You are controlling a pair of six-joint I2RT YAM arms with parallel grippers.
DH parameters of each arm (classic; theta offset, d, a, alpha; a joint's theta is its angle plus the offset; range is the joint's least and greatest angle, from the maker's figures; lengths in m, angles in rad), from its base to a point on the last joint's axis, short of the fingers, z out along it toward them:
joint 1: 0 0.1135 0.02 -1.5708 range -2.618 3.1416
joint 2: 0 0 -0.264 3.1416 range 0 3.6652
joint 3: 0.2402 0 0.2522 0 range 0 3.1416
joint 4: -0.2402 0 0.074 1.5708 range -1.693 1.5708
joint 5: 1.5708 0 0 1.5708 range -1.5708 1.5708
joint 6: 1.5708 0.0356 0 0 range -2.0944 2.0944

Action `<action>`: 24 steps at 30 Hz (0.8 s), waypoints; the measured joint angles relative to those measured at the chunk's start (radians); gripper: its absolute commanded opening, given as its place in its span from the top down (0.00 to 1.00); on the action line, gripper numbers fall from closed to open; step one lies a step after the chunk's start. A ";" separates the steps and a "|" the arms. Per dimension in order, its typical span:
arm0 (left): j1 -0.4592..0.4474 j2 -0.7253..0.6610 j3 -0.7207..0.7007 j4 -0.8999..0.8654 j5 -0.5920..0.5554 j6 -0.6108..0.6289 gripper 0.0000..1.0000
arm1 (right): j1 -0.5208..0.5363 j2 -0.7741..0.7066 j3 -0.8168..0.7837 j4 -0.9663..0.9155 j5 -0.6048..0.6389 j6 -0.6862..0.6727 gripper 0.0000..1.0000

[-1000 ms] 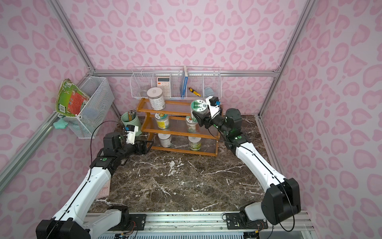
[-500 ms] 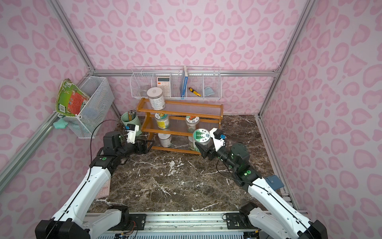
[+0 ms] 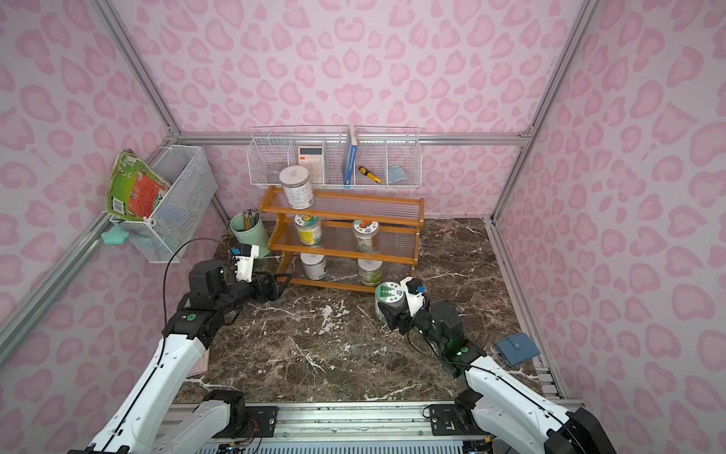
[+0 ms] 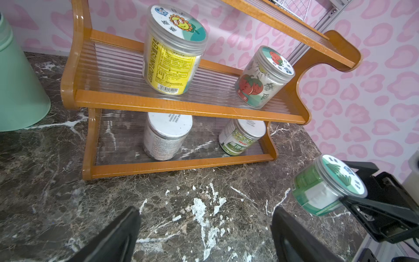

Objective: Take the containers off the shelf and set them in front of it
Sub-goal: Place the container at the center of the board.

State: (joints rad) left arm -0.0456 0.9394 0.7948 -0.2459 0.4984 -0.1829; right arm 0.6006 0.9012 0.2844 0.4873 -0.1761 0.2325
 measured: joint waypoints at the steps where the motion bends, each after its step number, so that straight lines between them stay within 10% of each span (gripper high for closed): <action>1: -0.002 0.000 -0.003 -0.001 0.000 -0.001 0.06 | 0.000 0.013 -0.016 0.019 0.011 0.003 0.35; 24: -0.012 -0.018 -0.017 -0.005 -0.013 -0.002 0.05 | 0.026 0.343 -0.127 0.334 0.115 0.027 0.38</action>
State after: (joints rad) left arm -0.0574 0.9215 0.7776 -0.2508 0.4854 -0.1844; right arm 0.6262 1.2438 0.1574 0.8215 -0.0612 0.2596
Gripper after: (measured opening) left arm 0.946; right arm 0.809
